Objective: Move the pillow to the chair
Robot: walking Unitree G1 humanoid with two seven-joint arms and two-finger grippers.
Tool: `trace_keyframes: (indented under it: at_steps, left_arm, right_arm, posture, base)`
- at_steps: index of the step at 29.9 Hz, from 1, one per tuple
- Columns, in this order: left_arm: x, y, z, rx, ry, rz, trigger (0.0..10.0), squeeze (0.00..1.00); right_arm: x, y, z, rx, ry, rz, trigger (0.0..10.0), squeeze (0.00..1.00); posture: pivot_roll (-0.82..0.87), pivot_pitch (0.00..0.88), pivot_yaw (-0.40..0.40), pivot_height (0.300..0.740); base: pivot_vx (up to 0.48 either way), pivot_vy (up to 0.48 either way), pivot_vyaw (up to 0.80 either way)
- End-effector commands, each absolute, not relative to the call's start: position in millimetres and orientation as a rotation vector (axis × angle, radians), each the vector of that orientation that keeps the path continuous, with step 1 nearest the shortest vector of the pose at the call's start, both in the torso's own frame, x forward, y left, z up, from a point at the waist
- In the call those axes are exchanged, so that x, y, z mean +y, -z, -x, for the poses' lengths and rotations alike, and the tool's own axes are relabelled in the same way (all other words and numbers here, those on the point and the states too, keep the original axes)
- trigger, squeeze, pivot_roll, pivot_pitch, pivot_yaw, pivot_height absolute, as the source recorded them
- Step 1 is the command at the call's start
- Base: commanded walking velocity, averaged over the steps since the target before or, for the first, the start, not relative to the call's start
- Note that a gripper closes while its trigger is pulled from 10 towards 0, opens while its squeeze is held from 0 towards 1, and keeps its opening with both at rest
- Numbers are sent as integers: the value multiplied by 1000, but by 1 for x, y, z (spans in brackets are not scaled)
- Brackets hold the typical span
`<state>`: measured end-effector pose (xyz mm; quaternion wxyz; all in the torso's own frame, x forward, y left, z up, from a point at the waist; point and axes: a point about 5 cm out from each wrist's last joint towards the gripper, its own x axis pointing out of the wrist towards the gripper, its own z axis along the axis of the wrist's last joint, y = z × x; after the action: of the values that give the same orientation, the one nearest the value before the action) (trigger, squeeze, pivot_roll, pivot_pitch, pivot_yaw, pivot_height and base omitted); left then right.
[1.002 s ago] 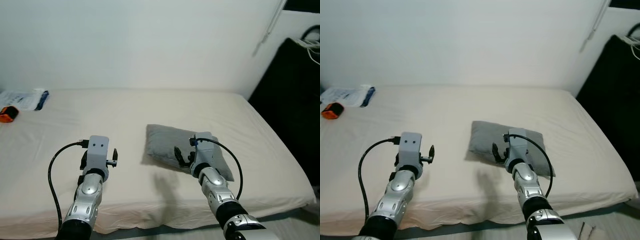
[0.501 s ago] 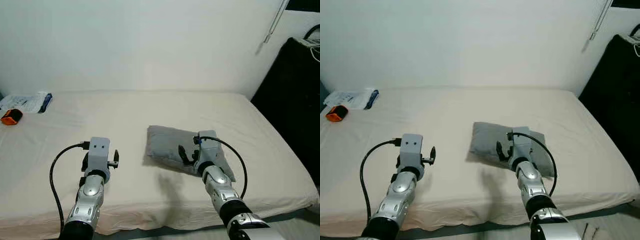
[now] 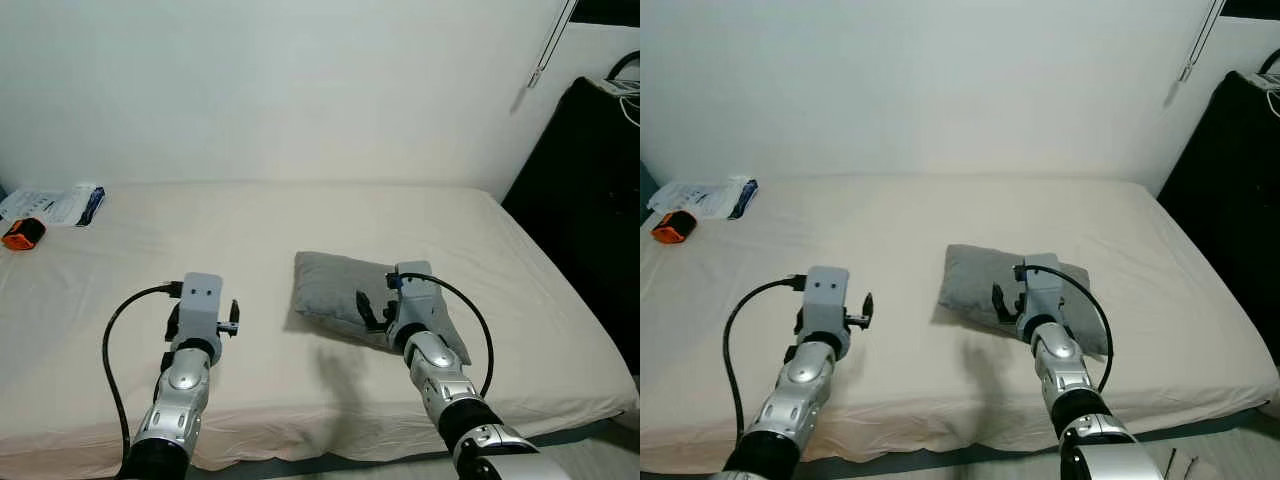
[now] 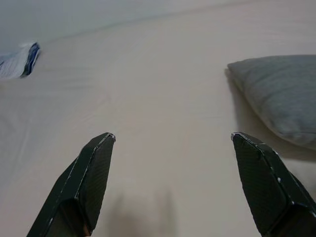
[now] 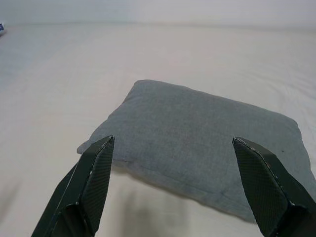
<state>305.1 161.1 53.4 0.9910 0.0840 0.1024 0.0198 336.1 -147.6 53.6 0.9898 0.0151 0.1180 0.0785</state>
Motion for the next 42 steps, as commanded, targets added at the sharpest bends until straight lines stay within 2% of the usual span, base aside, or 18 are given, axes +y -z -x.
trace_keyframes:
  at_steps: [1,22,42]
  left_arm:
    - [157,-52,-307,211,-33,-130,10000,0]
    - [158,-47,-306,243,-41,-104,10000,0]
    - [160,-47,-307,245,-41,-81,10000,0]
  right_arm:
    - [-154,-55,-338,239,-133,-35,10000,0]
    - [-160,-51,-334,250,-104,-39,10000,0]
    - [-160,-51,-334,240,-108,-34,10000,0]
  posture:
    - [-24,0,-51,740]
    - [-38,0,-41,735]
    - [-38,0,-42,650]
  base:
    - [0,0,0]
    - [0,0,0]
    - [0,0,0]
